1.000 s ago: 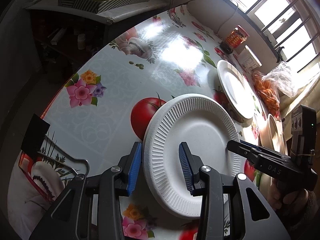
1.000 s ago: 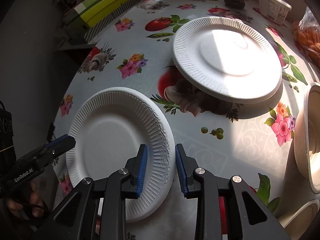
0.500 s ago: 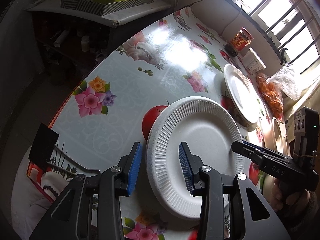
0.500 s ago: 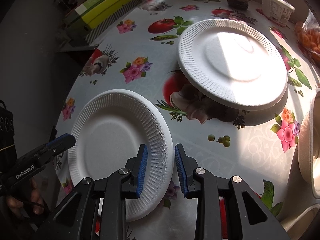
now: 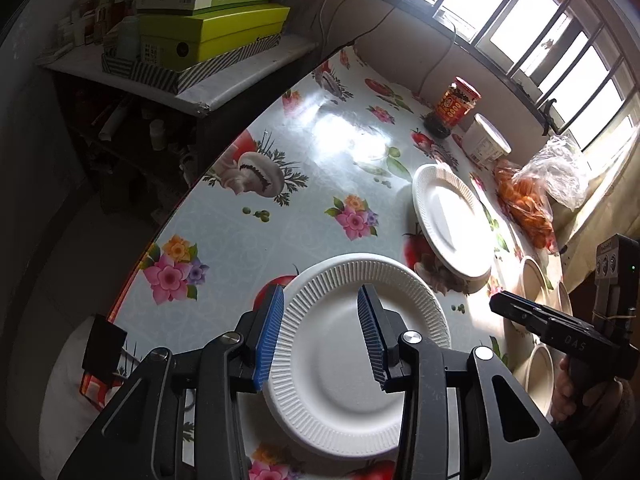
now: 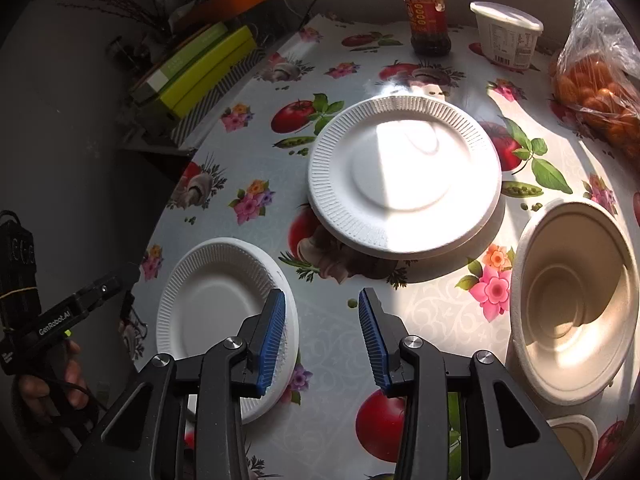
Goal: Organize plates and bowls
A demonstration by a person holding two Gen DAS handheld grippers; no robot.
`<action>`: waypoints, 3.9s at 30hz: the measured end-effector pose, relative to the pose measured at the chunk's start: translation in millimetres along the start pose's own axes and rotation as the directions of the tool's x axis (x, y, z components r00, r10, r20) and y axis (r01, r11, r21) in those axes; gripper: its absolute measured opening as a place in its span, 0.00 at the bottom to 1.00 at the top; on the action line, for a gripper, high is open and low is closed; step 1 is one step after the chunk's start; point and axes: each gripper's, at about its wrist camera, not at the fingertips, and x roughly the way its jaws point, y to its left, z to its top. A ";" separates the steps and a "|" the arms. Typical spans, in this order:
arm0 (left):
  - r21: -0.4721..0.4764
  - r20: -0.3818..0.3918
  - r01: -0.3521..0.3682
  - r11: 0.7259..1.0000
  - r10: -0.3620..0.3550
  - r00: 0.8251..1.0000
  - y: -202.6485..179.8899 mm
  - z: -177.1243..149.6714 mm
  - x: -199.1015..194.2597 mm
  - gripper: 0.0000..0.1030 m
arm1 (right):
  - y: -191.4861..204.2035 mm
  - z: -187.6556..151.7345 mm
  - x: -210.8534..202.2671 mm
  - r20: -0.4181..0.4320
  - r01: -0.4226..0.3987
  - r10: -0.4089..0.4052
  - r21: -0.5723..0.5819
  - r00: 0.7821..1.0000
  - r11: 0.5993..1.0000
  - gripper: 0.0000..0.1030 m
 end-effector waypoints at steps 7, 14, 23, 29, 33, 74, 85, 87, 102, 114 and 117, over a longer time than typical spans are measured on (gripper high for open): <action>0.047 0.028 0.034 0.998 -0.035 0.999 -41.1 37.0 -0.4 0.39 | -16.6 38.0 -53.2 0.119 -0.018 0.018 0.007 0.993 1.000 0.37; 0.104 0.035 0.045 0.994 -0.048 0.998 -78.9 72.2 14.1 0.39 | -56.8 77.4 -76.2 0.159 0.044 -0.043 -0.002 0.986 0.999 0.44; 0.160 -0.052 0.027 0.987 -0.019 0.998 -112.2 95.5 66.7 0.39 | -135.2 108.4 -31.6 0.064 0.041 -0.050 0.134 0.997 0.990 0.44; 0.173 -0.127 0.024 0.985 -0.002 0.992 -123.5 101.8 106.4 0.39 | -163.0 116.1 5.8 -0.016 0.010 -0.007 0.172 1.000 0.985 0.44; 0.167 -0.149 0.003 0.986 0.023 0.989 -126.2 102.4 123.0 0.39 | -167.1 117.7 22.4 -0.058 0.015 -0.006 0.149 0.998 0.989 0.44; 0.146 -0.239 -0.004 0.989 0.039 0.970 -115.6 84.5 161.5 0.36 | -143.5 112.4 61.9 -0.132 0.062 -0.060 0.011 0.989 0.998 0.18; 0.173 -0.233 0.000 0.985 0.041 0.972 -122.4 83.0 162.5 0.20 | -140.3 112.7 61.4 -0.126 0.066 -0.065 0.006 0.990 0.998 0.15; 0.172 -0.231 0.002 0.985 0.038 0.972 -122.5 83.4 161.9 0.20 | -140.8 113.2 61.5 -0.127 0.062 -0.060 0.011 0.990 0.998 0.15; 0.173 -0.226 -0.001 0.985 0.041 0.973 -123.1 84.1 161.6 0.19 | -143.1 112.9 62.4 -0.126 0.059 -0.057 0.016 0.990 0.998 0.15; 0.167 -0.224 -0.008 0.986 0.046 0.974 -120.0 85.1 158.4 0.19 | -140.9 114.8 56.8 -0.119 0.047 -0.044 0.024 0.992 0.999 0.14; 0.167 -0.218 -0.009 0.986 0.046 0.975 -119.8 85.5 154.0 0.19 | -138.3 115.1 52.7 -0.111 0.046 -0.043 0.022 0.993 0.999 0.14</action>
